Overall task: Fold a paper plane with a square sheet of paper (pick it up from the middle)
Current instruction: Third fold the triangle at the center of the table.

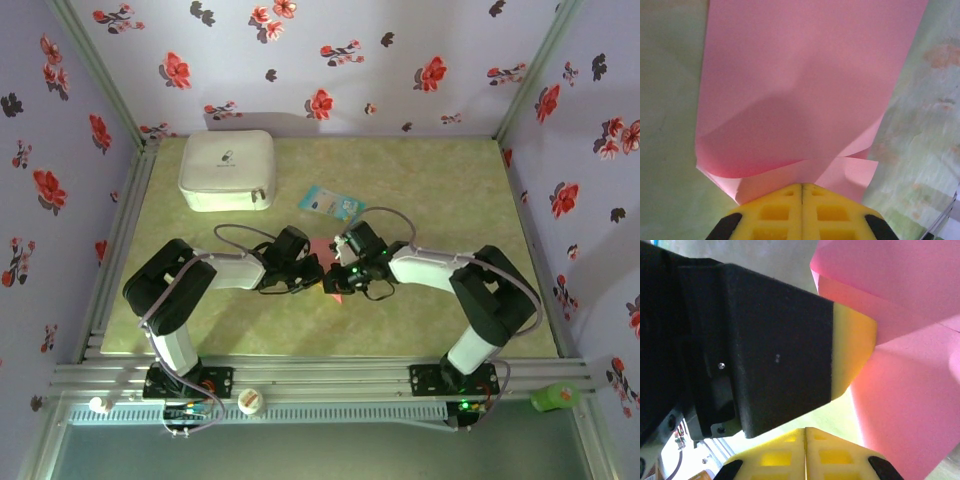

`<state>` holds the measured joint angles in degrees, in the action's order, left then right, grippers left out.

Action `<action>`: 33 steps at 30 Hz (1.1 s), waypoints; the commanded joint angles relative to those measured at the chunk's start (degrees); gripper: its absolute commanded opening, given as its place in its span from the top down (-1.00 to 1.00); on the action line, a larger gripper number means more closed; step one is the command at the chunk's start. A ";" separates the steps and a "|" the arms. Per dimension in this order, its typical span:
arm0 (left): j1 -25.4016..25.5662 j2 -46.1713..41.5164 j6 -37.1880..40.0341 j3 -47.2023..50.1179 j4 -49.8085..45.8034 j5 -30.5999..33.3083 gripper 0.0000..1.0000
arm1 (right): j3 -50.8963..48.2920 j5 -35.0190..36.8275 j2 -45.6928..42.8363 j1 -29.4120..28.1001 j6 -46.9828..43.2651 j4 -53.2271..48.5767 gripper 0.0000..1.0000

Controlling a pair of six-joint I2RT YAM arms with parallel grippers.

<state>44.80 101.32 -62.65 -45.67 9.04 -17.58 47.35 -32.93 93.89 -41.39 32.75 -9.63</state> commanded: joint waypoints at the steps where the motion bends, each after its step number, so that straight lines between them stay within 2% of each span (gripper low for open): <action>1: 0.29 2.08 1.20 1.34 -1.70 1.40 1.00 | 2.02 2.49 2.07 -0.68 -2.05 -4.99 0.84; 15: 0.32 2.23 1.28 1.02 -1.74 1.32 1.00 | 0.56 5.28 3.41 -0.71 -1.96 -5.62 0.81; 33: 0.13 2.63 0.94 1.63 -2.18 1.76 1.00 | -4.87 3.59 0.55 -0.70 0.20 -2.78 0.74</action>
<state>44.80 101.69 -62.65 -45.63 9.89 -18.00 44.14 -29.15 95.42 -41.69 31.99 -10.09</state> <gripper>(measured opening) 0.053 0.129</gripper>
